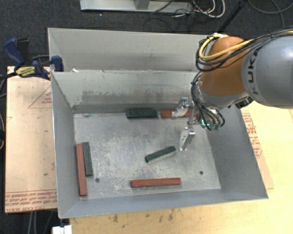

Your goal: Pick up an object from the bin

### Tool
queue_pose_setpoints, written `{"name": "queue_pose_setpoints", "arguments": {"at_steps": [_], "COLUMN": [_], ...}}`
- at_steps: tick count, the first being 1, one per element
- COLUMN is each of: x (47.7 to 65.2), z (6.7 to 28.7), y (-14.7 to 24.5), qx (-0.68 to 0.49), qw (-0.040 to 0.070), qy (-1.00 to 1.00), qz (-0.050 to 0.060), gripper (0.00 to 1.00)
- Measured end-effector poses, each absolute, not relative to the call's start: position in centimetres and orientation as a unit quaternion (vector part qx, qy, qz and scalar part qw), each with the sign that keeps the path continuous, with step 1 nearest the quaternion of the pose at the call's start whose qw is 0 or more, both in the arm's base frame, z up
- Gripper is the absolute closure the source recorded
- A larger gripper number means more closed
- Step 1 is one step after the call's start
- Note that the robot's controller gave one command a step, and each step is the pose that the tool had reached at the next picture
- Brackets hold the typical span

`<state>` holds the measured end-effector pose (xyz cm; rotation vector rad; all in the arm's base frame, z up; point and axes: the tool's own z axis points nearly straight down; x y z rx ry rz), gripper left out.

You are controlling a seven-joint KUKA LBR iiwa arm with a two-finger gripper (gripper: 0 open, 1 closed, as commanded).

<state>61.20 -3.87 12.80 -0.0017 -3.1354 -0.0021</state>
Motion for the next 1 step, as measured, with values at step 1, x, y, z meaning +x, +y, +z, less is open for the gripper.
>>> {"name": "queue_pose_setpoints", "arguments": {"at_steps": [1], "x": [61.41], "z": [13.26], "y": [-3.87], "qx": [0.000], "qw": [-0.001], "qy": [-1.000], "qz": [0.000], "gripper": [0.00]}}
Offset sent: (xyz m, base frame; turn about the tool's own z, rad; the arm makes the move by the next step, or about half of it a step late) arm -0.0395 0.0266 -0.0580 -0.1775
